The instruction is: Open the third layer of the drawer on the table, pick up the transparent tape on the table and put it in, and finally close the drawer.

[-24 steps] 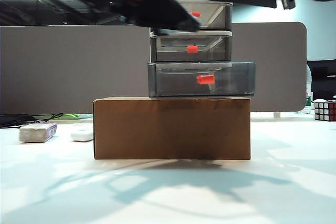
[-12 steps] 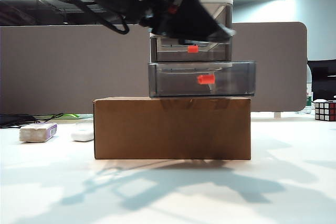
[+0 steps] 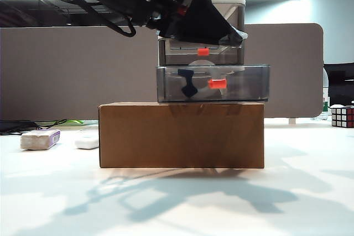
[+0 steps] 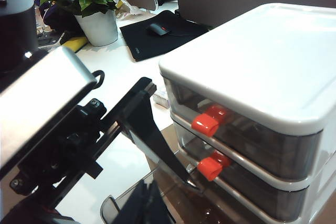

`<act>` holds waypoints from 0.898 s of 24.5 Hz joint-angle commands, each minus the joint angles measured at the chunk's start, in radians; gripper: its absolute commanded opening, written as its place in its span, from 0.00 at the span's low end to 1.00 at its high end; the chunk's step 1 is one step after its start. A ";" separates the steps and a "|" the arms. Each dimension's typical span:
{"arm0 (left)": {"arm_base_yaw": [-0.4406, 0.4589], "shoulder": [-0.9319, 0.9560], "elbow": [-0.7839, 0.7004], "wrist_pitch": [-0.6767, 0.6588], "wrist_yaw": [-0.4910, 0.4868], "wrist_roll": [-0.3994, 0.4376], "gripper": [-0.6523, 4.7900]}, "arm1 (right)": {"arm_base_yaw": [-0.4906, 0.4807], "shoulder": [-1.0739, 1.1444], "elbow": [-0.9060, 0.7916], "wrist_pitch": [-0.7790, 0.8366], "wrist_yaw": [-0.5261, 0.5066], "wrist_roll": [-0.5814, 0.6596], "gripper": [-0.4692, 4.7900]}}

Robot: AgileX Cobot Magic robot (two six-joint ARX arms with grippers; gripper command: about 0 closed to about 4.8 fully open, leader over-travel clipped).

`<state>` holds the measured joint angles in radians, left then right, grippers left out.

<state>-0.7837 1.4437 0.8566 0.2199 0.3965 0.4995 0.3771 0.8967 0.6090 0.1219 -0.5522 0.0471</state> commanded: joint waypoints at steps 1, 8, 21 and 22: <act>0.000 -0.005 0.003 0.006 -0.019 -0.003 0.75 | 0.000 -0.004 0.006 0.010 0.000 -0.003 0.08; 0.000 -0.164 0.003 -0.286 0.006 -0.133 0.40 | 0.000 -0.004 0.006 0.010 0.004 -0.003 0.08; 0.001 -0.128 0.002 -0.323 0.048 -0.220 0.22 | 0.000 -0.004 0.006 0.009 0.019 -0.023 0.08; 0.001 -0.112 0.002 -0.301 0.032 -0.219 0.22 | -0.001 -0.004 0.006 0.009 0.019 -0.026 0.08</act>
<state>-0.7834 1.3239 0.8566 -0.1173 0.4469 0.2790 0.3767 0.8959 0.6090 0.1211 -0.5323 0.0288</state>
